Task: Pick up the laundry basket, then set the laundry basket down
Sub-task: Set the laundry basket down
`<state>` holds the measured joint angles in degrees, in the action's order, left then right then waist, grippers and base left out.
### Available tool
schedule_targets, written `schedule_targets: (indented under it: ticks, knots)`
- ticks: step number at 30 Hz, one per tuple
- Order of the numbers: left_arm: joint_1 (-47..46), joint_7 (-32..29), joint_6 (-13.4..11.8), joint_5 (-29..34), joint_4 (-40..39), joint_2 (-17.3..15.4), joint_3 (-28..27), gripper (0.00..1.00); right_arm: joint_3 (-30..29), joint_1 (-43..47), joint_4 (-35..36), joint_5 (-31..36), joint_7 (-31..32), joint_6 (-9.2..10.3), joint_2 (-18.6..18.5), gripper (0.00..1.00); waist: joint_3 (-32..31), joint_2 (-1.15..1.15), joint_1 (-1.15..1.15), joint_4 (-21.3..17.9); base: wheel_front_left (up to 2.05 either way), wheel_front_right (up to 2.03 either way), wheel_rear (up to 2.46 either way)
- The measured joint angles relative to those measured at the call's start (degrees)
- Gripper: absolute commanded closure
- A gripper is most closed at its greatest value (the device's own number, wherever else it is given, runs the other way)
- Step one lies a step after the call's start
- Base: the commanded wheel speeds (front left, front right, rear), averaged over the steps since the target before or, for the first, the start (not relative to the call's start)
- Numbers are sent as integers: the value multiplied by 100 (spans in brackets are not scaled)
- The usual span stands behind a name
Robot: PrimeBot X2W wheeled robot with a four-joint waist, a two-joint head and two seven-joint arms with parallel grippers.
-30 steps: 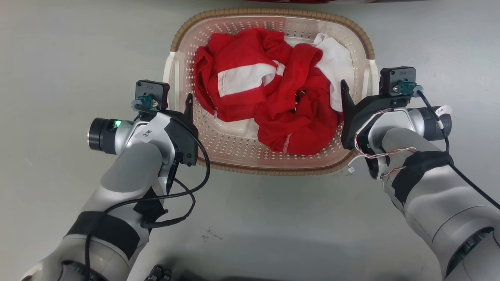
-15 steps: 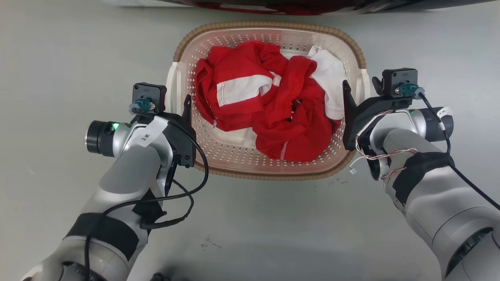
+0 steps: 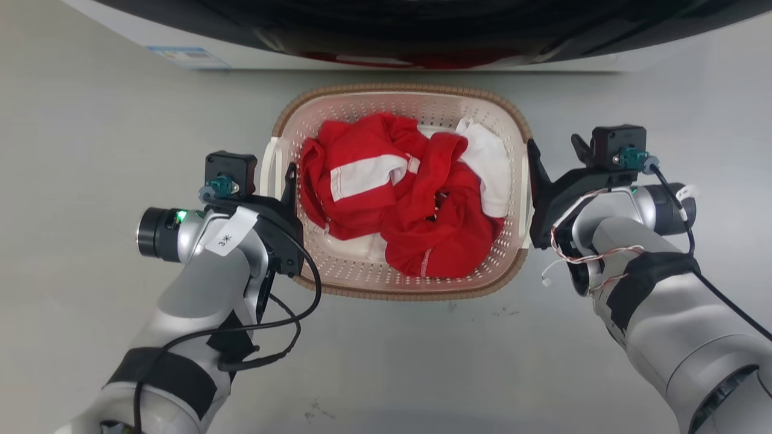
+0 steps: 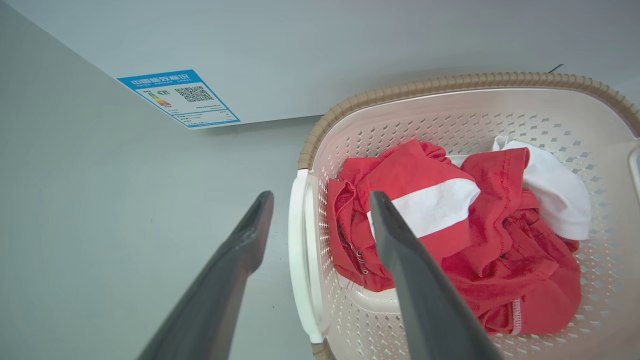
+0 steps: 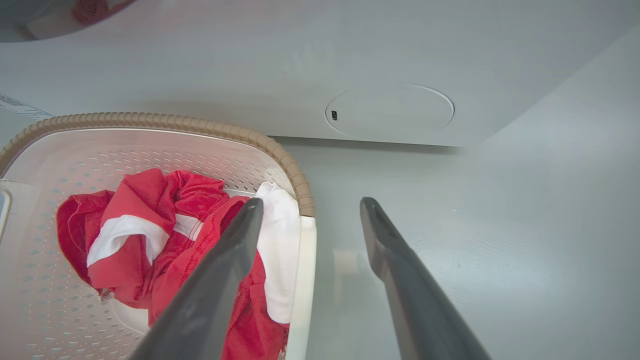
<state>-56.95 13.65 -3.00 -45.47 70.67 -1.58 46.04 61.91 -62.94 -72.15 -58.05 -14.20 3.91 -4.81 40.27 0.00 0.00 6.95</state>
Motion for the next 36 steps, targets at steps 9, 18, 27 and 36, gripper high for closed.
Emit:
schedule_targets:
  ticks: [9, 18, 27, 36]
  knots:
    - [389, 65, -2, -34, -63, -2, -145, 0, -256, 315, 168, -93, -8, -38, 5, 0, -593, 0, -1, -77, 0, 0, 0]
    - [966, 66, -73, -9, -494, -149, -364, 0, -682, 965, 619, -88, -8, -3, -8, 0, -1412, 0, -1, -176, 0, 0, 0]
    - [1748, 66, -208, 263, -1082, -394, -563, 0, -1091, 1680, 1165, 126, -8, 98, -119, 0, -2176, -1, -1, -285, 0, 0, 0]
    - [2582, 66, -349, 531, -1924, -625, -917, 0, -1515, 2422, 2007, 558, -8, 218, -252, 0, -2847, -1, -1, -357, 0, 0, 0]
